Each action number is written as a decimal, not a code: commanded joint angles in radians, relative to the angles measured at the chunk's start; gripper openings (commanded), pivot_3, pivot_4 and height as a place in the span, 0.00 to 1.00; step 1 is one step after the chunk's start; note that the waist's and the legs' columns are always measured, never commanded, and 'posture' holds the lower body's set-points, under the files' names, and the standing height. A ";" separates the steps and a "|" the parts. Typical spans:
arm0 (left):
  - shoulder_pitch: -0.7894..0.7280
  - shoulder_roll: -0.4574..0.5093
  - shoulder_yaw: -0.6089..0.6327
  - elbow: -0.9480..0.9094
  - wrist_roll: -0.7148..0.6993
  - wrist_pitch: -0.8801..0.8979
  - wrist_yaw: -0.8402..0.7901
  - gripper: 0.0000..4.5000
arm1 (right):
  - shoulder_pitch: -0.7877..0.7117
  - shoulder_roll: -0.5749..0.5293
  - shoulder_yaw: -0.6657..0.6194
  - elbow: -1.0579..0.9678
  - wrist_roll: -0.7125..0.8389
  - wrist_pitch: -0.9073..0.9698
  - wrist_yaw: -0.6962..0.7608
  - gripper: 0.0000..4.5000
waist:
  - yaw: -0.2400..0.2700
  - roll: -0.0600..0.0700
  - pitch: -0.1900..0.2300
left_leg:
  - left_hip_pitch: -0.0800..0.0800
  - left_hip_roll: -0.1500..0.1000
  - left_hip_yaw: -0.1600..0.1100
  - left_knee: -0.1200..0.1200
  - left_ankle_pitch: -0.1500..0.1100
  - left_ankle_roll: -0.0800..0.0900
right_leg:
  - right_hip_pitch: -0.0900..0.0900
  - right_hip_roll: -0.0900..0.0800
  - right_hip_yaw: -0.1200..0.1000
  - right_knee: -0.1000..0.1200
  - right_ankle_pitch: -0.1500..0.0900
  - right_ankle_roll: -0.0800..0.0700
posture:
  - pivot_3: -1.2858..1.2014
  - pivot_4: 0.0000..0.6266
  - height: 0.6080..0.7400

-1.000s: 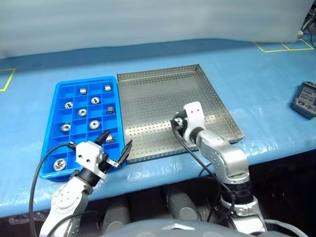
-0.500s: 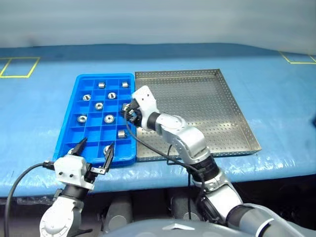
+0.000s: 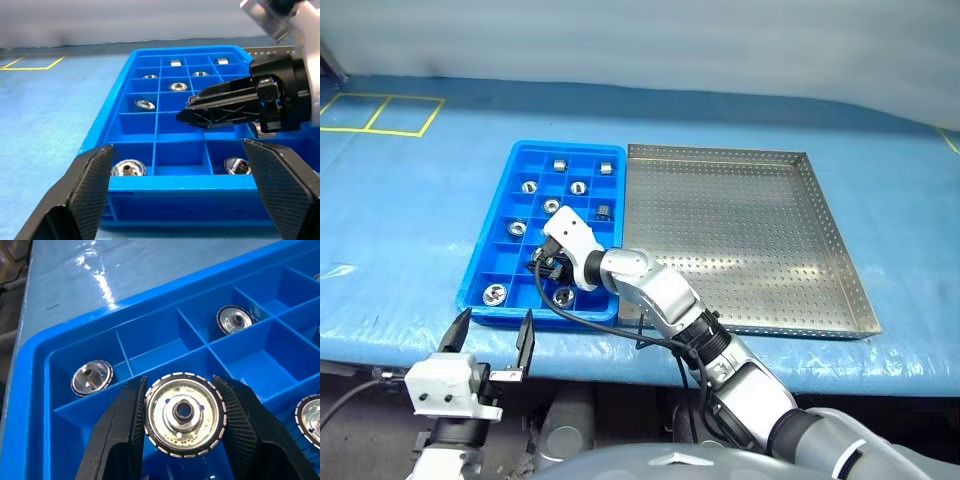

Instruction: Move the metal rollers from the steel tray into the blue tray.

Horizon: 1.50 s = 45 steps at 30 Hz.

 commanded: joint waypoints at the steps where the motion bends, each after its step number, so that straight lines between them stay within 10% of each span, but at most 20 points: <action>1: 0.010 -0.006 -0.012 -0.039 0.012 -0.033 0.009 1.00 | -0.078 0.083 -0.019 0.052 -0.005 -0.066 0.014 0.38 | 0.009 0.000 0.000 | 0.000 0.000 0.000 -0.001 0.000 0.000 | 0.000 0.000 0.000 0.000 0.000 0.000 | 0.71 0.24 1.00; 26: -0.044 0.014 -0.022 -0.006 0.002 -0.029 -0.007 1.00 | -0.135 0.142 0.012 0.262 -0.014 -0.157 0.041 0.38 | 0.009 0.004 -0.003 | 0.004 0.001 0.000 -0.002 0.000 0.000 | 0.002 0.001 -0.001 0.001 0.000 0.000 | 0.70 0.24 1.00; 33: -0.062 0.027 -0.023 -0.004 -0.004 -0.018 -0.015 1.00 | -0.121 0.140 0.005 0.193 0.006 -0.140 0.041 0.97 | 0.009 0.005 -0.004 | 0.003 0.001 0.000 -0.001 0.000 0.000 | 0.002 0.001 -0.001 0.001 0.000 0.000 | 0.69 0.24 1.00; 45: -0.204 0.130 0.070 0.000 -0.082 0.098 -0.069 1.00 | -0.011 -0.008 -0.081 -0.230 0.118 -0.058 0.041 0.99 | -0.006 0.004 -0.003 | 0.001 0.001 0.000 -0.002 0.000 0.000 | 0.001 0.001 -0.002 0.001 0.000 -0.001 | 0.61 0.24 1.00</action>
